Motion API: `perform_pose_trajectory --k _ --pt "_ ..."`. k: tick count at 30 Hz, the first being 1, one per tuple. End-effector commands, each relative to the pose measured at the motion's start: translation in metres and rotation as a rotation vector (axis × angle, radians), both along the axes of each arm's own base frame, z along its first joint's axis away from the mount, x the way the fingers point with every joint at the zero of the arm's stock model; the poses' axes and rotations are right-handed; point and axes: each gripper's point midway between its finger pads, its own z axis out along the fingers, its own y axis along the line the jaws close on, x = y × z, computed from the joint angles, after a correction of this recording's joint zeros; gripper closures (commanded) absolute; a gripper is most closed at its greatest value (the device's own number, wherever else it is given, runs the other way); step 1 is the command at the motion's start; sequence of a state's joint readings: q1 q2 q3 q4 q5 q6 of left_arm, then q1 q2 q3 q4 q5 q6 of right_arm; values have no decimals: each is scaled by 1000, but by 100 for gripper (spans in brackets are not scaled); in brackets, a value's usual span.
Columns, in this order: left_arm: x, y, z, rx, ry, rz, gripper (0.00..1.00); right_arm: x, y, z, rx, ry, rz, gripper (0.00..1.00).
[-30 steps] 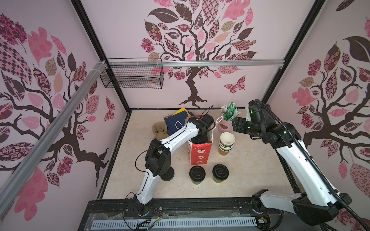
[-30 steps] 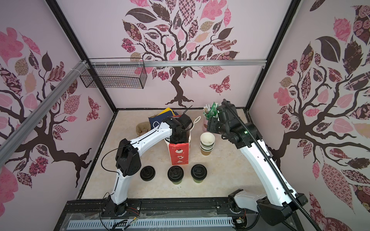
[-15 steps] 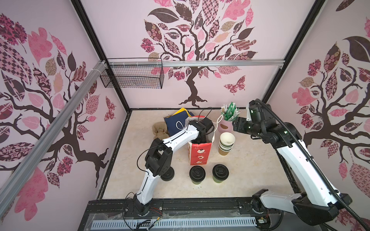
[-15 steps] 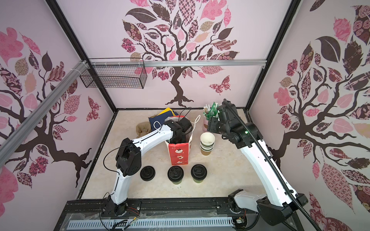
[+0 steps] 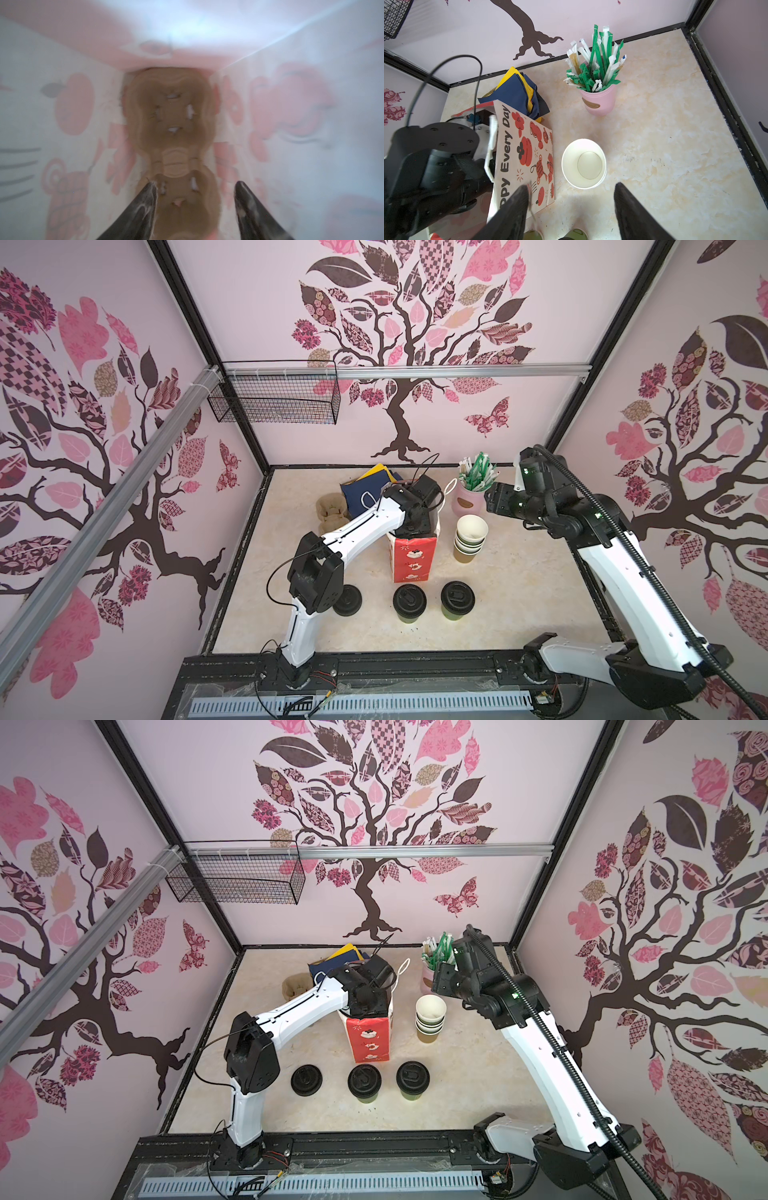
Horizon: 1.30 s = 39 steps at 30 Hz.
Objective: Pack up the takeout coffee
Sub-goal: 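Lower the pulp carrier into the paper bag with the left gripper, then open the left gripper and raise it out of the bag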
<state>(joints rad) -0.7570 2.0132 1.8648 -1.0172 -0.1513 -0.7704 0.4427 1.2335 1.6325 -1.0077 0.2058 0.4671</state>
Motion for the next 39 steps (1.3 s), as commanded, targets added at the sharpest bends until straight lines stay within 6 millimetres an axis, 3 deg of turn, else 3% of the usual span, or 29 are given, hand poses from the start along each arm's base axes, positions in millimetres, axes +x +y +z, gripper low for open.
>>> perform_pose_trajectory --k 1,7,10,16,33,39 --pt "4 0 18 -35 -53 -10 37 -9 -7 14 9 -32 -10 32" --pt "4 0 31 -57 -81 -13 47 -10 -7 13 9 -28 -11 32" --pt "4 2 28 -45 -76 -7 56 -10 -8 13 10 -28 -12 32" --pt "2 4 21 -32 -57 -1 60 -11 -7 14 18 -29 -11 32" --pt "10 10 106 -94 -302 -96 58 -11 28 5 118 26 132 30" --pt "4 25 155 -89 -424 -135 55 -9 40 3 148 47 180 29"
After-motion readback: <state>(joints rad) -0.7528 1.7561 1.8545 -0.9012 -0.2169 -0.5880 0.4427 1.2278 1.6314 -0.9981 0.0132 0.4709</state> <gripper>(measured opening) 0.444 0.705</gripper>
